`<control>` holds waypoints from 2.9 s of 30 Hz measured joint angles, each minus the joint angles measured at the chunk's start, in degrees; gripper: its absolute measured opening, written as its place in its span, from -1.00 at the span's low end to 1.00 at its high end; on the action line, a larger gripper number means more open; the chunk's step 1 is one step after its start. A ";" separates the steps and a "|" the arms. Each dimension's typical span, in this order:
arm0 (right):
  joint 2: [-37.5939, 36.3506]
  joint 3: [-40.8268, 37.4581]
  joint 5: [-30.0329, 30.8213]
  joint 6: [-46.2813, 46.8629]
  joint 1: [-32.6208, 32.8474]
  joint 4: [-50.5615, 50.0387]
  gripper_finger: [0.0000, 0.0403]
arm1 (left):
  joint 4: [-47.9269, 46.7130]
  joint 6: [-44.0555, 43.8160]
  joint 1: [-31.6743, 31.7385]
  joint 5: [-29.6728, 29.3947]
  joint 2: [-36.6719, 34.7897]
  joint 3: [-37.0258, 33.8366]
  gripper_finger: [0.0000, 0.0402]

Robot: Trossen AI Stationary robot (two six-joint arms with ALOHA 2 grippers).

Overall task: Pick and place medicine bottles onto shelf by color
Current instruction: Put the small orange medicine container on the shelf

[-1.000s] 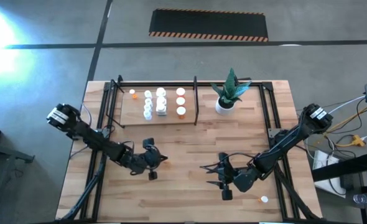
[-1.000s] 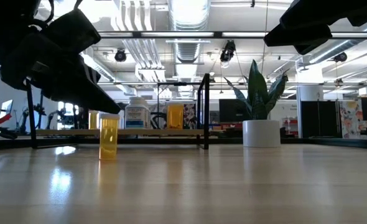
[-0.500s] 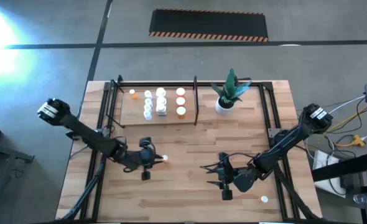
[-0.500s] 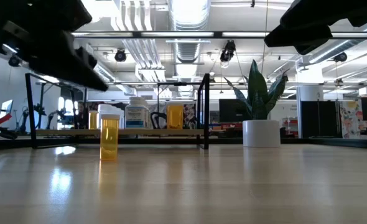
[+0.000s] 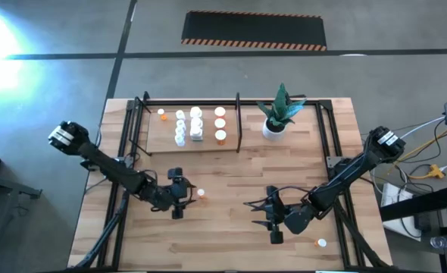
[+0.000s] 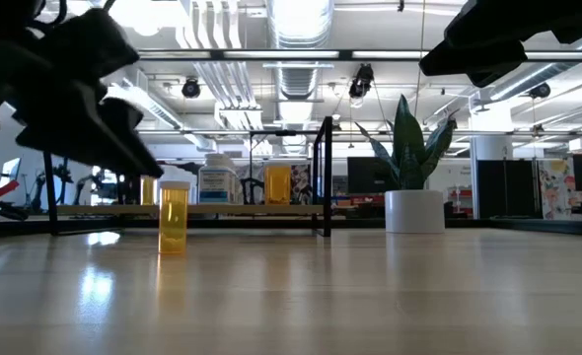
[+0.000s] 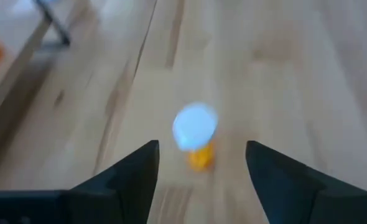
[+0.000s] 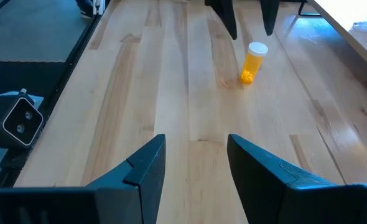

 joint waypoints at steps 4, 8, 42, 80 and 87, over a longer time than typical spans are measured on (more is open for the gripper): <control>0.00 0.00 0.00 -0.03 0.00 0.02 -0.20 | 8.44 4.71 0.35 -0.06 1.73 0.00 0.14; 0.00 0.00 0.00 -0.02 0.00 0.02 -0.20 | 11.60 6.75 1.55 -0.91 5.21 0.45 0.14; 0.00 0.00 0.00 0.02 0.00 0.02 -0.20 | 11.26 1.84 2.36 -1.63 8.67 0.83 -0.41; 0.00 0.00 0.02 -0.15 0.00 0.07 -0.20 | -48.70 -24.42 24.64 -28.02 -30.80 6.75 -0.53; 0.00 0.00 0.02 -0.52 0.00 0.16 -0.20 | -43.62 -16.96 41.03 -19.14 -24.94 6.03 -0.51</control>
